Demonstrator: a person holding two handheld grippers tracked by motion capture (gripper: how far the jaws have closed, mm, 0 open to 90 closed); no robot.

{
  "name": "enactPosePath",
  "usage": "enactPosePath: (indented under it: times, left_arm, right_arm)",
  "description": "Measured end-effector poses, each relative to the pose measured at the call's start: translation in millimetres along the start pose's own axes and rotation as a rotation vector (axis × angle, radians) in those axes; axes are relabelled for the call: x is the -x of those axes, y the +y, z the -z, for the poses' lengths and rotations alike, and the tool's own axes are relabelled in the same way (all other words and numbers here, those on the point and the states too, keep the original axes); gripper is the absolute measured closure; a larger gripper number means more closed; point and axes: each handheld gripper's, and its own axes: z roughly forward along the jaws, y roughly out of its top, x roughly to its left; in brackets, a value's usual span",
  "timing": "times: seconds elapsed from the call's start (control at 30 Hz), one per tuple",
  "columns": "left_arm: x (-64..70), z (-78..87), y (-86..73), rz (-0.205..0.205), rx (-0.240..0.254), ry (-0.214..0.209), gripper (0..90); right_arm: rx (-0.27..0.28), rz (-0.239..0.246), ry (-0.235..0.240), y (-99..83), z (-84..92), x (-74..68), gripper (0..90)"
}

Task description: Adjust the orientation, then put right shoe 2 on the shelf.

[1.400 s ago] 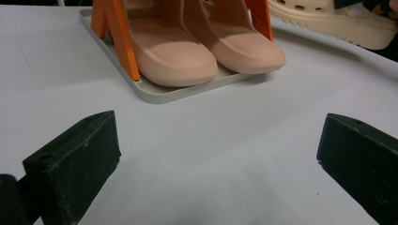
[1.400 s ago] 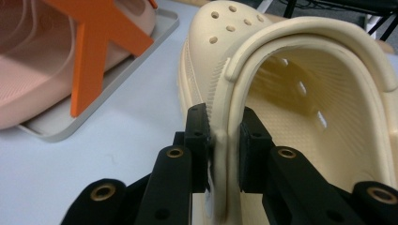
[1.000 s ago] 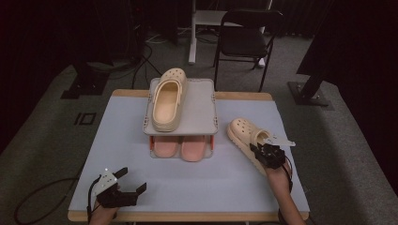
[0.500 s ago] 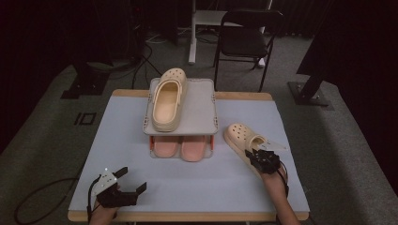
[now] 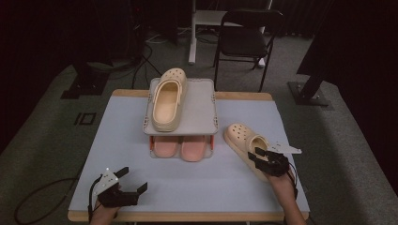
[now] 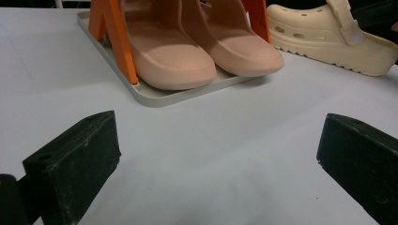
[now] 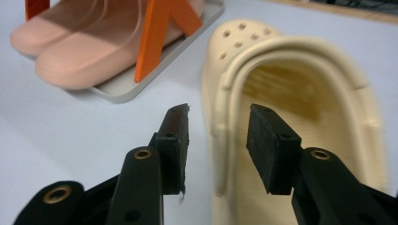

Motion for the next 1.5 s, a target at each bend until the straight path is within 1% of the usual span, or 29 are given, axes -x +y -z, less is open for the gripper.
enactPosePath:
  times: [0.03, 0.13, 0.2, 0.27, 0.3, 0.47, 0.6, 0.63, 0.67, 0.83, 0.9, 0.93, 0.97, 1.07, 1.23, 1.37, 1.5]
  left_arm:
    - [0.0, -0.1, 0.0, 0.001, 0.0, 0.0, 0.0]
    - [0.3, -0.2, 0.2, 0.003, 0.003, 0.0, 0.0]
    - [0.8, 0.0, 0.4, 0.002, 0.003, 0.001, 0.0]
    - [0.8, -0.2, 0.6, 0.003, 0.004, 0.001, 0.0]
    - [0.7, -0.5, 0.6, 0.004, 0.004, 0.0, 0.0]
    - [1.0, -2.4, 0.5, 0.004, -0.003, -0.004, 0.0]
    - [0.7, -3.0, 0.6, 0.003, -0.006, -0.005, 0.0]
    - [0.9, -2.8, 0.5, 0.003, -0.006, -0.004, 0.0]
    - [0.9, -2.5, 0.3, 0.003, -0.006, -0.004, 0.0]
    - [-0.3, -0.9, -0.3, 0.007, -0.002, -0.001, 0.0]
    - [-0.3, -0.7, -0.2, 0.005, -0.002, -0.001, 0.0]
    - [-0.3, -0.7, -0.3, 0.004, -0.002, -0.001, 0.0]
    - [-0.4, -0.7, -0.4, 0.005, -0.002, -0.002, 0.0]
    - [-0.5, -0.9, -0.8, 0.005, -0.005, -0.002, 0.0]
    - [-0.8, -0.3, -1.2, 0.007, -0.006, -0.002, 0.0]
    - [-1.4, -0.4, -1.8, 0.005, -0.009, -0.001, 0.0]
    - [-1.1, -0.9, -1.9, 0.008, -0.009, -0.002, 0.0]
  right_arm:
    - [0.01, -0.007, 0.003, 0.8, 3.6, 2.3, 56.4]
    - [0.026, -0.016, -0.014, 2.1, 11.9, 10.8, 53.8]
    - [0.036, -0.03, -0.035, 1.7, 15.5, 17.6, 52.4]
    - [0.04, -0.047, -0.043, 0.9, 17.7, 24.9, 52.4]
    - [0.038, -0.048, -0.059, 0.6, 17.9, 27.9, 52.4]
    - [0.009, -0.073, -0.067, -0.3, 11.9, 44.1, 52.1]
    - [-0.012, -0.081, -0.069, 1.1, 2.1, 54.0, 51.9]
    - [-0.016, -0.082, -0.063, 1.6, -0.5, 56.2, 52.0]
    - [-0.022, -0.078, -0.069, 2.3, -3.2, 57.7, 52.6]
    - [-0.045, -0.066, -0.068, 6.3, -14.0, 63.7, 56.6]
    - [-0.048, -0.059, -0.046, 7.7, -17.0, 65.6, 58.2]
    - [-0.052, -0.057, -0.046, 8.3, -18.2, 65.8, 60.3]
    - [-0.054, -0.052, -0.037, 8.9, -19.4, 66.4, 60.5]
    - [-0.067, -0.038, -0.037, 10.3, -22.5, 66.7, 61.7]
    - [-0.087, -0.031, -0.034, 11.4, -27.7, 68.5, 64.2]
    - [-0.097, -0.018, -0.045, 12.4, -31.3, 67.8, 67.2]
    - [-0.106, -0.019, -0.05, 11.8, -34.1, 68.4, 69.6]
